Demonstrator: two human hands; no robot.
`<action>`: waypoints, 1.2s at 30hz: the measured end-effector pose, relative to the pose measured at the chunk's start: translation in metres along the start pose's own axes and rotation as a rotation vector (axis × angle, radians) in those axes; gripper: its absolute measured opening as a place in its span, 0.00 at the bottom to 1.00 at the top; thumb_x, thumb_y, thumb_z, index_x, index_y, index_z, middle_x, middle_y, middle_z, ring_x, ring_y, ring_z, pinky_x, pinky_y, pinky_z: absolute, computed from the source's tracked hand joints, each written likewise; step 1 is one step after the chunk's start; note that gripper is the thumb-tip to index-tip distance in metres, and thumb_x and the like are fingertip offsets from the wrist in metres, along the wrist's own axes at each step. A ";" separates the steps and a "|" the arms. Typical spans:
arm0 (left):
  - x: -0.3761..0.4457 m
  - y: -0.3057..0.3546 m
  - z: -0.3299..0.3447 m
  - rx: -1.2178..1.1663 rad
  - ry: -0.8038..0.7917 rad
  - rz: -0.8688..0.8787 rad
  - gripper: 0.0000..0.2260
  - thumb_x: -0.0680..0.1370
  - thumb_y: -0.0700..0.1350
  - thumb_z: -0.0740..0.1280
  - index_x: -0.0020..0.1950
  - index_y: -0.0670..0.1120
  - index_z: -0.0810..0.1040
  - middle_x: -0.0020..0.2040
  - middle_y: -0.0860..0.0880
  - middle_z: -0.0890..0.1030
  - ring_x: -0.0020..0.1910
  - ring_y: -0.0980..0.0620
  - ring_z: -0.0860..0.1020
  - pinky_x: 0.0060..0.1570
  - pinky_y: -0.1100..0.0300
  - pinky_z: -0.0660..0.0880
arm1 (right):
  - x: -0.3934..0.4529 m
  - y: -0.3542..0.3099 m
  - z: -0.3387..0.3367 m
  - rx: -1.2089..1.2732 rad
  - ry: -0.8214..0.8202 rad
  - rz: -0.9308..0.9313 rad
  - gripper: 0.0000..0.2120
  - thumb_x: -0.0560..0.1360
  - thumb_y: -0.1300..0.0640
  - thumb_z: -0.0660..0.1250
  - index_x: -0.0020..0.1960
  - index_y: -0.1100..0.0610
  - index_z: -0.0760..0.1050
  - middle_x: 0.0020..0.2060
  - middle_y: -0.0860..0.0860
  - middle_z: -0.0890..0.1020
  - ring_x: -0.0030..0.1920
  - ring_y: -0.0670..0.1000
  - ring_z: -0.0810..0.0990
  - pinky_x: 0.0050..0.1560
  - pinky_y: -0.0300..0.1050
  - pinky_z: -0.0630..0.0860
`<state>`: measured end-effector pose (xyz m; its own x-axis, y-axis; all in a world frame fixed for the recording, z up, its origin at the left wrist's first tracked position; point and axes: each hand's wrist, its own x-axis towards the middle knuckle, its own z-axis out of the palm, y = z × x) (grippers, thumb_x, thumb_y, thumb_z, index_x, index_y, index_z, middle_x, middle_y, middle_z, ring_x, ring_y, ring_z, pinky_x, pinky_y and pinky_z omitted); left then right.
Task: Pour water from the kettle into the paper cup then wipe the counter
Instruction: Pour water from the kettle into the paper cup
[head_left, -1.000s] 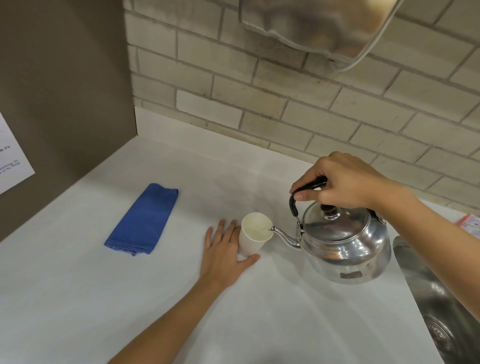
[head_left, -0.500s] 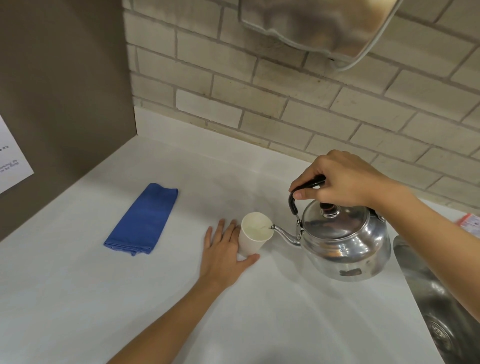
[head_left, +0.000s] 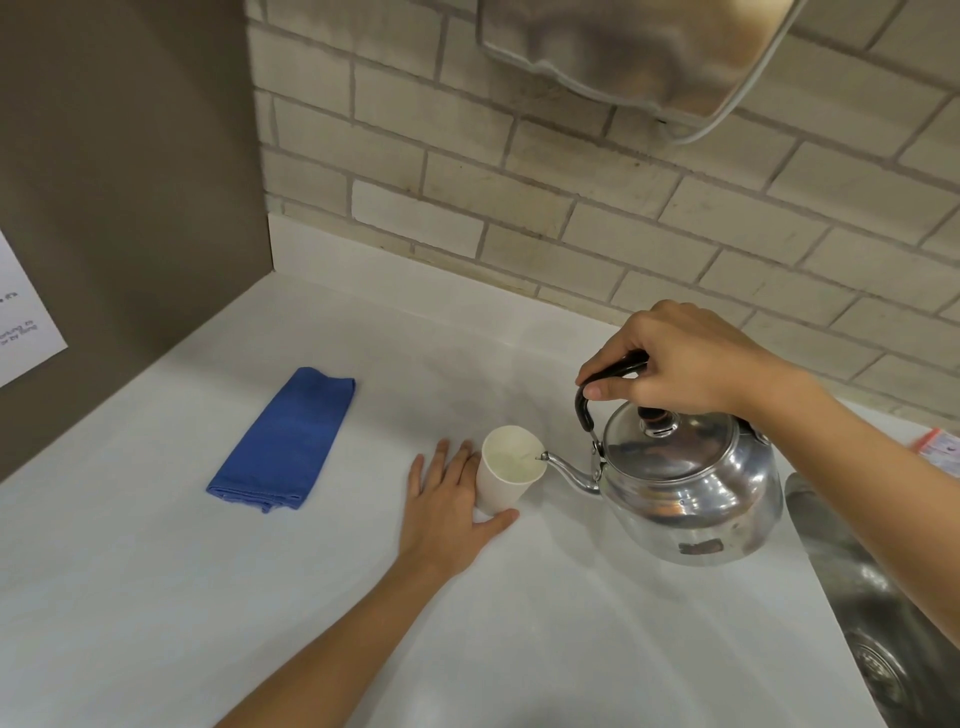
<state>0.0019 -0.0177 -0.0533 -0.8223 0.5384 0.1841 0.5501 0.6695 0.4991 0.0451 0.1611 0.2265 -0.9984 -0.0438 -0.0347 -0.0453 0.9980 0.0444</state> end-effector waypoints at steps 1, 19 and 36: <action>0.000 0.000 0.000 0.003 -0.001 0.001 0.40 0.73 0.72 0.57 0.77 0.49 0.58 0.79 0.54 0.59 0.80 0.50 0.48 0.77 0.47 0.44 | 0.000 0.000 0.000 -0.002 -0.001 -0.002 0.08 0.71 0.39 0.71 0.50 0.35 0.83 0.36 0.33 0.78 0.37 0.37 0.75 0.34 0.37 0.66; 0.000 0.000 0.000 -0.003 -0.006 0.002 0.40 0.73 0.72 0.57 0.78 0.49 0.57 0.79 0.53 0.59 0.80 0.50 0.48 0.77 0.47 0.43 | 0.000 -0.002 -0.003 -0.007 -0.010 -0.020 0.08 0.71 0.40 0.72 0.49 0.35 0.83 0.29 0.29 0.74 0.35 0.38 0.76 0.32 0.37 0.65; 0.000 -0.001 0.002 0.009 -0.001 -0.002 0.41 0.72 0.73 0.55 0.78 0.49 0.57 0.79 0.54 0.59 0.80 0.50 0.48 0.77 0.48 0.42 | 0.003 -0.003 -0.004 -0.006 -0.027 -0.001 0.09 0.70 0.39 0.72 0.50 0.36 0.84 0.41 0.37 0.83 0.39 0.43 0.79 0.35 0.41 0.69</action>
<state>0.0012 -0.0174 -0.0560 -0.8232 0.5377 0.1825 0.5499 0.6749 0.4921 0.0426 0.1583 0.2298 -0.9972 -0.0432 -0.0613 -0.0463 0.9977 0.0504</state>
